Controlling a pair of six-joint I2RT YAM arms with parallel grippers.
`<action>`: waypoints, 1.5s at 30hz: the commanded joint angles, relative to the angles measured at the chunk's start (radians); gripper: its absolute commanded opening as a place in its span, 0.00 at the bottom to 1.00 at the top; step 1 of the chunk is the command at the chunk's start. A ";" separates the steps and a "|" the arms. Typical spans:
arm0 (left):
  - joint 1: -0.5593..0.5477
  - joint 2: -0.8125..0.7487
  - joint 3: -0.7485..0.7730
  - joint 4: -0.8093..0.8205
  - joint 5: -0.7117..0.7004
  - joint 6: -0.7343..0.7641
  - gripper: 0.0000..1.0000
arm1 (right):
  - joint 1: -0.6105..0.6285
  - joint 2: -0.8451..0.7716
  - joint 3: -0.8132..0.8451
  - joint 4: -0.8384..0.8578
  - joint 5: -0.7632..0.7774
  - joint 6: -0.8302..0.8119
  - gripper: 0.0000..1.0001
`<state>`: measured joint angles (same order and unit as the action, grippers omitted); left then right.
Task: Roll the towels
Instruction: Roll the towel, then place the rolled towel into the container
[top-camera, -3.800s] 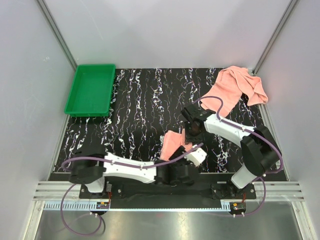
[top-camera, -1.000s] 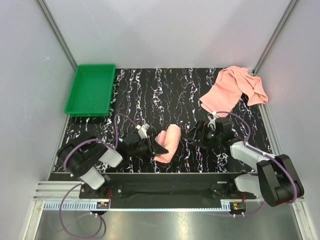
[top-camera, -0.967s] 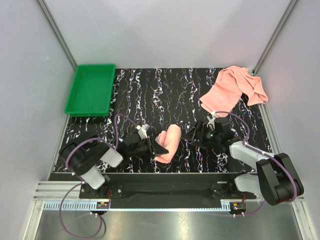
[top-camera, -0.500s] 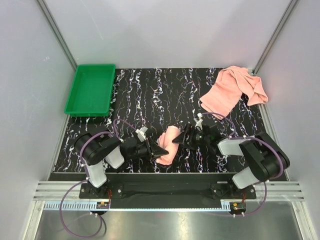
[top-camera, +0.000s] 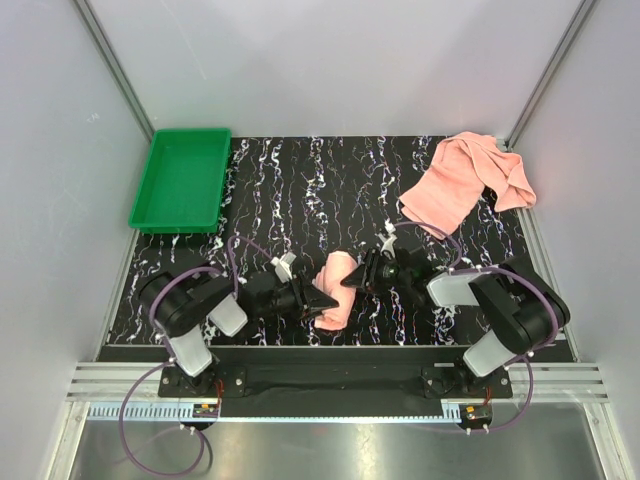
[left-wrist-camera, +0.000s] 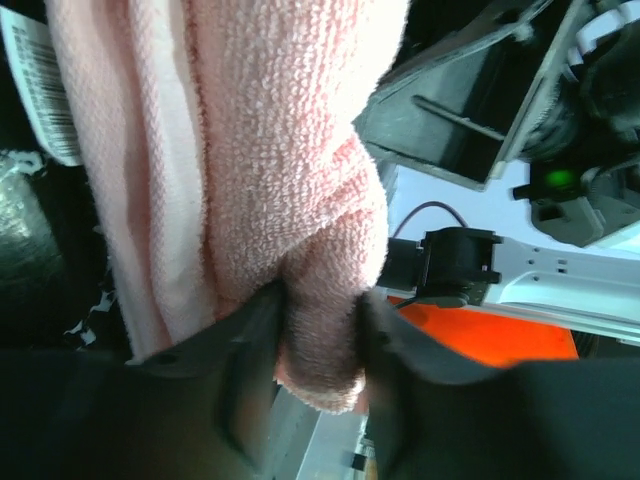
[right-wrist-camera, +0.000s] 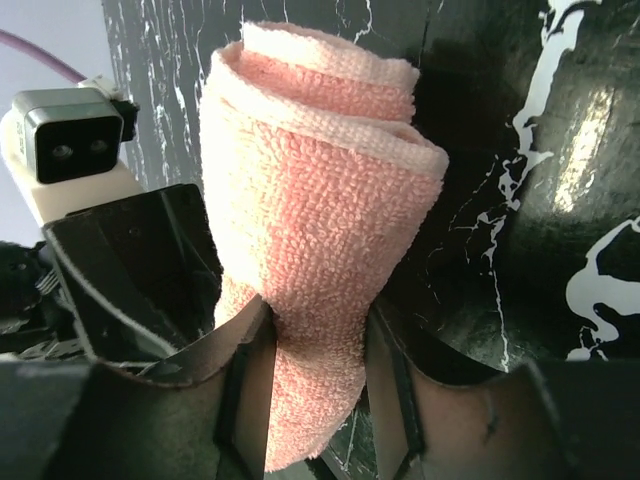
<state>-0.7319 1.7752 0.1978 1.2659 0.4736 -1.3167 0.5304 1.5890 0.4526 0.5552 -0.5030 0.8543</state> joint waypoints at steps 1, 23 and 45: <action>-0.003 -0.094 0.017 -0.307 -0.032 0.146 0.54 | 0.016 -0.070 0.066 -0.136 0.069 -0.086 0.42; -0.004 -0.332 0.265 -1.014 -0.316 0.474 0.90 | 0.189 -0.100 0.308 -0.649 0.346 -0.296 0.40; -0.004 -0.140 0.261 -0.815 -0.211 0.436 0.00 | 0.221 -0.078 0.377 -0.735 0.429 -0.273 0.56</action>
<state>-0.7399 1.5986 0.4778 0.5255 0.3443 -0.9283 0.7147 1.5097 0.7959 -0.1211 -0.0601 0.5762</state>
